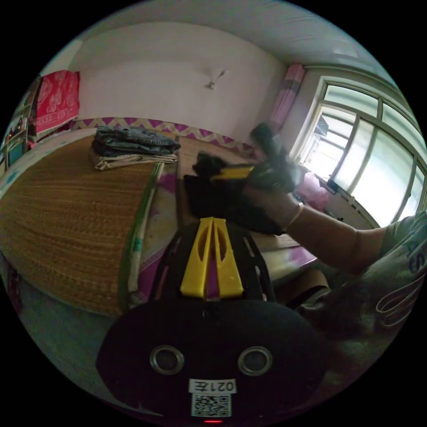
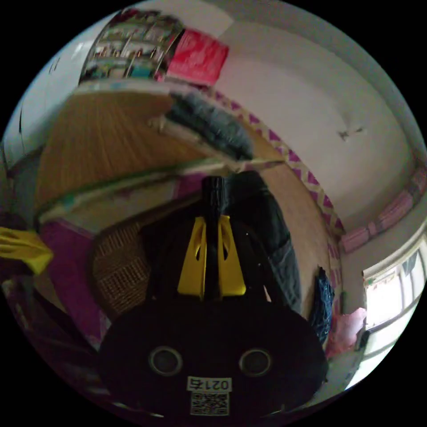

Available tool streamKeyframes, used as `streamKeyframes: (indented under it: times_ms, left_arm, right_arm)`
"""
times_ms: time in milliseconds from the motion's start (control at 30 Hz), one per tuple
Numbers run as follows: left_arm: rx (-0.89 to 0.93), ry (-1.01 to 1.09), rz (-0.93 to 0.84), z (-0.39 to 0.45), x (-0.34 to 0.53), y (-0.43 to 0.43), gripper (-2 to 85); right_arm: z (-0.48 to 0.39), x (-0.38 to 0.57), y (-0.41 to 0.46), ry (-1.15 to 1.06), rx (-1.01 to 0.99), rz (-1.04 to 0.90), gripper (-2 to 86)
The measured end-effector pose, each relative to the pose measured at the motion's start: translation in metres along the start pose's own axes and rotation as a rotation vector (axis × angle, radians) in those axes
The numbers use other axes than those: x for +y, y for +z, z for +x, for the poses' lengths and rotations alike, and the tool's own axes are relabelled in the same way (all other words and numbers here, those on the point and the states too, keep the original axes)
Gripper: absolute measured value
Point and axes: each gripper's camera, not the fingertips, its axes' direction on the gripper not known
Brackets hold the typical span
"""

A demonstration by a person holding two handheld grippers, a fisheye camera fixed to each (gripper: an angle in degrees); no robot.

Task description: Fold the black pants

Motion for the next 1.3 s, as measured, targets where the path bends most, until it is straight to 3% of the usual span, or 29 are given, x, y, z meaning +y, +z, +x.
streamKeyframes:
  times_ms: [167, 400, 533, 667, 733, 800, 867, 900, 1033, 1300]
  left_arm:
    - [-0.02, -0.007, -0.012, -0.021, 0.0, -0.014, -1.0]
    - [0.124, 0.04, 0.035, -0.025, -0.058, 0.003, -1.0]
    - [0.198, 0.081, 0.066, -0.025, -0.098, 0.015, -0.9]
    - [0.187, 0.11, 0.049, -0.028, -0.158, 0.05, -0.9]
    - [0.132, 0.133, 0.01, -0.029, -0.185, 0.082, -0.9]
    - [-0.055, 0.13, -0.213, -0.04, -0.206, 0.149, -0.9]
    - [-0.156, 0.158, -0.391, -0.057, -0.198, 0.195, -0.9]
    - [-0.112, 0.148, -0.305, -0.068, -0.193, 0.189, -0.9]
    - [-0.126, 0.137, -0.279, -0.077, -0.196, 0.186, -0.9]
    - [-0.101, 0.115, -0.29, -0.112, -0.226, 0.193, -0.9]
  right_arm:
    - [-0.028, 0.004, -0.004, 0.087, -0.03, 0.056, 4.1]
    - [-0.089, 0.024, 0.009, -0.117, 0.083, 0.032, 5.3]
    - [-0.023, 0.059, -0.044, 0.055, -0.109, 0.112, 7.1]
    - [0.079, 0.118, -0.04, 0.309, 0.053, 0.057, 5.0]
    - [0.113, 0.137, 0.001, 0.381, -0.008, -0.061, 2.2]
    - [0.123, 0.163, 0.069, 0.4, -0.208, -0.192, 0.3]
    - [0.116, 0.175, 0.07, 0.37, -0.167, -0.109, -0.2]
    - [0.109, 0.176, 0.069, 0.339, -0.118, -0.112, -0.4]
    - [0.097, 0.185, 0.073, 0.265, -0.01, -0.085, -0.7]
    - [0.173, 0.23, 0.084, 0.39, -0.246, 0.002, -0.8]
